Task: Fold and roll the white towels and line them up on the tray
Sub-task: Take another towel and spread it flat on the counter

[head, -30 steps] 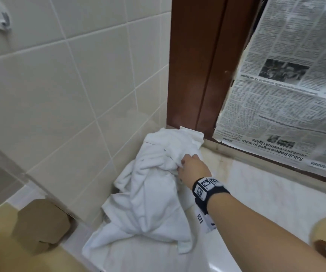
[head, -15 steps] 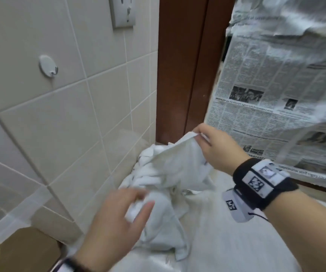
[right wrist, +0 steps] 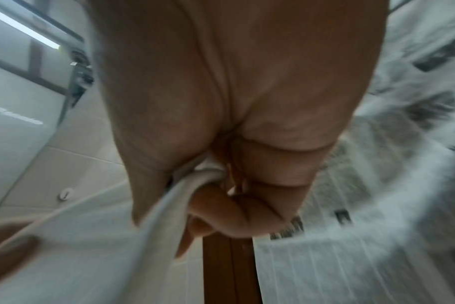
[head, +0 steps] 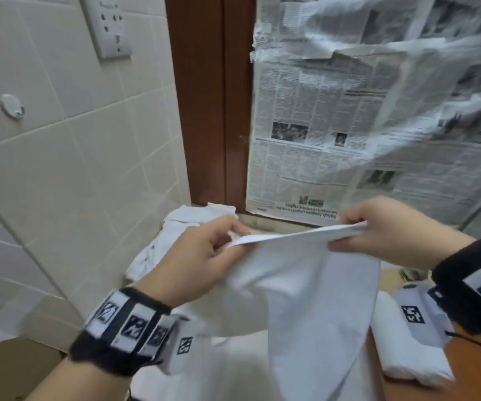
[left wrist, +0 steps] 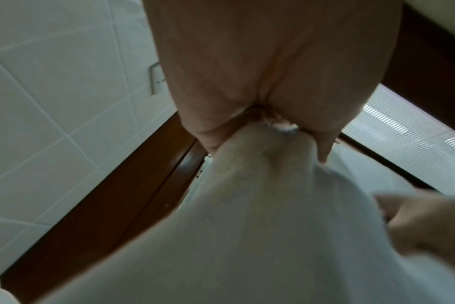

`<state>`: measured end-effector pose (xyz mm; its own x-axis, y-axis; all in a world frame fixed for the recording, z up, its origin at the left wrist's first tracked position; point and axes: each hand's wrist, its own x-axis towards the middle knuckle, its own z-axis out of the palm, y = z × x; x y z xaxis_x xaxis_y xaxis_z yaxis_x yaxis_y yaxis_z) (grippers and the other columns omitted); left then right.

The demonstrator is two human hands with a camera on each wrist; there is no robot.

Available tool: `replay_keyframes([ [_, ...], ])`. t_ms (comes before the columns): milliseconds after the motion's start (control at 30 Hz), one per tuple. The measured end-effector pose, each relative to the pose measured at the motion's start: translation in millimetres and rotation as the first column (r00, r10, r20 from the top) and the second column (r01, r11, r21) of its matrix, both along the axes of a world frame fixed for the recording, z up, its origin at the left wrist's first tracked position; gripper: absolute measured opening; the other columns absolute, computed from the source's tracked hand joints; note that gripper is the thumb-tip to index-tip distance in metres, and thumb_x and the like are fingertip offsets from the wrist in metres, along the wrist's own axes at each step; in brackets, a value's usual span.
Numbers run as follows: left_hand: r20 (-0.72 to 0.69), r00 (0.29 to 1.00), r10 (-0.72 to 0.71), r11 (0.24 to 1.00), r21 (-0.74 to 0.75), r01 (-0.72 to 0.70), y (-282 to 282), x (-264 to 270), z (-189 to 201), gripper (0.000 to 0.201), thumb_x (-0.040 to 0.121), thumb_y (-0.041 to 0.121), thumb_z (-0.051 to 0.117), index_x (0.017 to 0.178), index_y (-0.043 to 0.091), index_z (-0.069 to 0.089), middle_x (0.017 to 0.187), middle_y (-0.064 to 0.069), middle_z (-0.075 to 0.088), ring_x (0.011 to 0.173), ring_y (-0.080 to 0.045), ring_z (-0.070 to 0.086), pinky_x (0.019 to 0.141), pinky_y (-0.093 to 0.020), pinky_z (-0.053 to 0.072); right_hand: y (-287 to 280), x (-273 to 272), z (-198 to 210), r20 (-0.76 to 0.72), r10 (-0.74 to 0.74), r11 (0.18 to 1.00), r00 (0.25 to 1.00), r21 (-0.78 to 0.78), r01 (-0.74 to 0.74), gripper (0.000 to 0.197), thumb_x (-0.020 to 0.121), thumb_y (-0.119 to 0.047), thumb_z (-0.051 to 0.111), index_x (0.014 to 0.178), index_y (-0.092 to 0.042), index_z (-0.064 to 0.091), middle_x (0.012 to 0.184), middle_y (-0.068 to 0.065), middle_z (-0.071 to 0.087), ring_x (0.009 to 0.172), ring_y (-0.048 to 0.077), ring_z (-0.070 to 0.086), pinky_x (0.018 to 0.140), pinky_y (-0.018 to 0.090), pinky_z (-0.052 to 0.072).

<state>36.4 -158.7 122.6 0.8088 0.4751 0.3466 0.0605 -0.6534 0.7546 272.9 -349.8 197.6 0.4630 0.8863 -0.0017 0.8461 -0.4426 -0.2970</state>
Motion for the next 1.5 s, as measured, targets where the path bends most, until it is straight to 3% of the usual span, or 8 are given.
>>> replay_keyframes([
  [100,-0.056,0.994,-0.09,0.992,-0.096,0.085,-46.4,-30.5,7.0,0.02,0.098,0.046,0.06,0.099,0.027,0.065,0.058,-0.014,0.053,0.05,-0.013,0.036,0.049,-0.031,0.028,-32.5,1.8,-52.2,-0.337,0.017,0.966,0.941,0.25,0.072,0.029,0.077,-0.046,0.081,0.078,-0.019,0.073,0.063,0.0,0.062,0.06,0.008,0.052,0.058,0.027,0.038],
  [267,-0.176,0.98,-0.089,0.882,-0.471,-0.004,-77.7,-74.2,-25.5,0.038,0.097,0.054,0.063,0.1,0.017,0.061,0.059,-0.024,0.04,0.05,-0.024,0.028,0.044,-0.028,0.02,-54.2,-38.4,-131.9,-0.797,0.09,0.886,0.597,0.338,0.318,0.036,0.091,-0.039,0.069,0.078,-0.006,0.065,0.071,0.016,0.061,0.07,0.016,0.055,0.07,0.034,0.041],
  [400,-0.419,0.908,0.017,0.842,-0.483,-0.239,-77.6,-105.3,-85.9,0.047,0.094,0.064,0.06,0.095,0.017,0.063,0.067,-0.014,0.052,0.057,-0.019,0.039,0.053,-0.032,0.025,-59.5,-67.4,-148.0,-0.744,0.057,0.936,0.666,0.273,0.224,0.039,0.102,-0.03,0.056,0.073,-0.011,0.038,0.067,-0.006,0.033,0.062,0.01,0.035,0.059,0.028,0.027],
  [533,-0.564,0.824,0.049,0.843,-0.42,-0.337,-92.6,-116.7,-143.0,0.039,0.088,0.063,0.064,0.086,0.024,0.066,0.064,0.001,0.059,0.058,-0.012,0.051,0.063,-0.036,0.04,-53.7,-90.4,-159.1,-0.536,0.183,0.981,0.824,0.153,-0.119,0.036,0.102,-0.047,0.047,0.078,-0.02,0.045,0.066,-0.008,0.049,0.059,0.009,0.045,0.06,0.029,0.038],
  [667,-0.499,0.864,0.064,0.862,-0.409,-0.3,-106.7,-96.4,-148.2,0.018,0.092,0.039,0.074,0.109,0.036,0.07,0.103,0.017,0.074,0.099,0.001,0.068,0.093,-0.029,0.054,-51.0,-93.4,-178.1,-0.386,0.278,0.957,0.88,0.036,-0.286,0.028,0.103,-0.05,0.046,0.085,-0.028,0.049,0.069,-0.002,0.057,0.065,0.016,0.055,0.064,0.038,0.047],
  [900,-0.367,0.929,-0.053,0.976,-0.216,-0.029,-106.9,-51.8,-130.6,0.033,0.091,0.042,0.076,0.121,0.048,0.065,0.117,0.025,0.066,0.112,-0.003,0.062,0.091,-0.02,0.051,-64.0,-87.9,-195.5,-0.245,0.376,0.924,0.894,0.026,-0.382,0.019,0.104,-0.05,0.041,0.1,-0.036,0.053,0.085,-0.012,0.058,0.077,0.01,0.056,0.071,0.035,0.049],
  [1233,-0.341,0.91,-0.235,0.953,0.103,0.284,-122.8,-36.6,-144.4,0.013,0.098,0.048,0.063,0.093,0.04,0.071,0.08,0.023,0.06,0.08,-0.003,0.054,0.069,-0.026,0.047,-129.7,-84.2,-231.8,-0.407,0.238,0.966,0.882,0.001,-0.26,0.035,0.1,-0.061,0.037,0.114,-0.041,0.061,0.089,-0.017,0.067,0.082,0.005,0.062,0.072,0.027,0.05],
  [1500,-0.222,0.969,-0.105,0.979,0.148,0.14,-97.8,-61.1,-120.8,0.02,0.092,0.047,0.066,0.104,0.038,0.08,0.089,0.025,0.072,0.084,-0.007,0.065,0.075,-0.027,0.05,-196.7,-63.2,-286.6,-0.511,-0.071,0.997,0.857,-0.035,0.062,0.016,0.098,-0.043,0.059,0.104,-0.053,0.07,0.1,-0.032,0.07,0.094,-0.005,0.066,0.086,0.031,0.055],
])
